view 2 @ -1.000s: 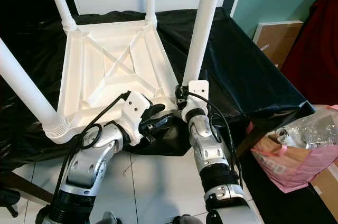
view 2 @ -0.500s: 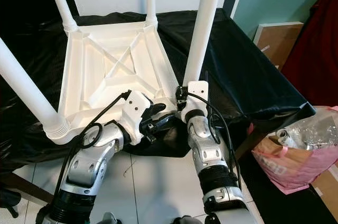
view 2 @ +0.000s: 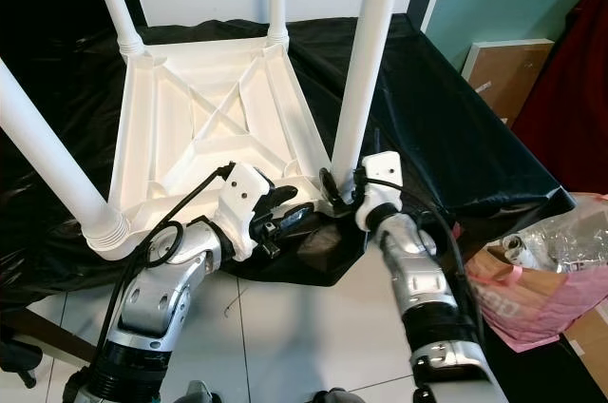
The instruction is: Building children table
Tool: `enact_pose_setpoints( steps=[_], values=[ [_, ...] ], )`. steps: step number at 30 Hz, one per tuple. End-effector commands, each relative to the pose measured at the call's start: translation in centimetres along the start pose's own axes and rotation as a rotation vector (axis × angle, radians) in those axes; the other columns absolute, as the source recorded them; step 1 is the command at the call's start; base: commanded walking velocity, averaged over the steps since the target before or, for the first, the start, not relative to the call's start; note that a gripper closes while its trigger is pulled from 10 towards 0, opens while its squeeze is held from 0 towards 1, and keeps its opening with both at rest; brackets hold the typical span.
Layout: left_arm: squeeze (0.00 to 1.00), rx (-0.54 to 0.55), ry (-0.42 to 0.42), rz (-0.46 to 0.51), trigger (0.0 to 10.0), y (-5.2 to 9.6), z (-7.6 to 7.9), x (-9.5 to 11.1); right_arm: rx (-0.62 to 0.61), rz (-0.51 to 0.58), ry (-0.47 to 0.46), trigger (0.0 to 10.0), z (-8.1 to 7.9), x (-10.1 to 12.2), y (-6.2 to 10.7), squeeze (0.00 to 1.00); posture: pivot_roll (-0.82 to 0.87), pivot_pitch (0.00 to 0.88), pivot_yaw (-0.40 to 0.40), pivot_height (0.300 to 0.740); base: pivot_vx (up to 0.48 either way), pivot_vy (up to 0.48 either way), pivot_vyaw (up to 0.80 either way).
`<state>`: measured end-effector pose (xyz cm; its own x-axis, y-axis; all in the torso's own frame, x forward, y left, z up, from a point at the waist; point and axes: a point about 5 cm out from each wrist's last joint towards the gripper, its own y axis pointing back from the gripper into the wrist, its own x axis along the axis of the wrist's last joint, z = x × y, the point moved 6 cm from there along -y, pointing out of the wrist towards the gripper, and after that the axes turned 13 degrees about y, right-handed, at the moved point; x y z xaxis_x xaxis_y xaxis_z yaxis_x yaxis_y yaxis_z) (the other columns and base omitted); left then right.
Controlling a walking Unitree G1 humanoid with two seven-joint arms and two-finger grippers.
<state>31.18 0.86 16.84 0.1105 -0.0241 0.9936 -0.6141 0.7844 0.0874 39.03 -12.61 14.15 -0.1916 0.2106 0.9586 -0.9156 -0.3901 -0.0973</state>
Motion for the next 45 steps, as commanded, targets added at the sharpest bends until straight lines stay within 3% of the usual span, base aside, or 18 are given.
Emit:
enact_pose_setpoints(
  steps=[1,13,14,16,28,29,42,45],
  values=[
    [0.00,0.078,0.002,0.012,10.0,-0.3,-0.9,0.1,0.113,0.008,0.018,10.0,-0.4,0.2,-0.4,0.00,-0.02,0.063,-0.039,0.740,0.000,0.000,0.00],
    [0.00,0.078,0.000,0.017,10.0,-0.3,-1.0,0.3,0.295,0.001,0.057,10.0,-1.7,0.7,-2.1,0.00,-0.01,0.066,-0.047,0.740,0.000,0.000,0.00],
    [0.00,0.083,0.000,0.018,10.0,-0.3,-1.0,0.3,0.311,-0.013,0.068,0.2,-2.0,0.3,-2.2,0.00,-0.01,0.066,-0.047,0.740,0.000,0.000,0.00],
    [0.00,0.091,0.001,0.019,10.0,-0.2,-1.1,0.3,0.316,-0.029,0.077,0.0,-2.0,-0.1,-2.1,0.00,0.00,0.069,-0.056,0.740,0.000,0.000,0.00],
    [0.00,0.105,0.008,0.016,10.0,0.2,-1.2,0.1,0.314,-0.070,0.067,0.0,-1.7,-1.4,-1.7,0.00,0.01,0.076,-0.056,0.740,0.000,0.000,0.00],
    [0.00,0.103,0.008,0.016,10.0,0.2,-1.1,0.1,0.307,-0.075,0.056,10.0,-1.7,-1.6,-1.7,0.00,0.01,0.076,-0.055,0.740,0.000,0.000,0.00],
    [0.00,0.097,0.008,0.014,10.0,0.1,-1.1,0.1,0.176,-0.095,-0.015,10.0,-2.0,-2.0,-2.2,0.00,0.00,0.072,-0.052,0.740,0.000,0.000,0.00],
    [0.00,0.088,0.006,0.013,10.0,0.0,-0.9,0.1,-0.005,-0.139,-0.073,10.0,-2.3,-2.6,-2.3,0.00,0.00,0.061,-0.054,0.740,0.000,0.000,0.00]
  ],
)
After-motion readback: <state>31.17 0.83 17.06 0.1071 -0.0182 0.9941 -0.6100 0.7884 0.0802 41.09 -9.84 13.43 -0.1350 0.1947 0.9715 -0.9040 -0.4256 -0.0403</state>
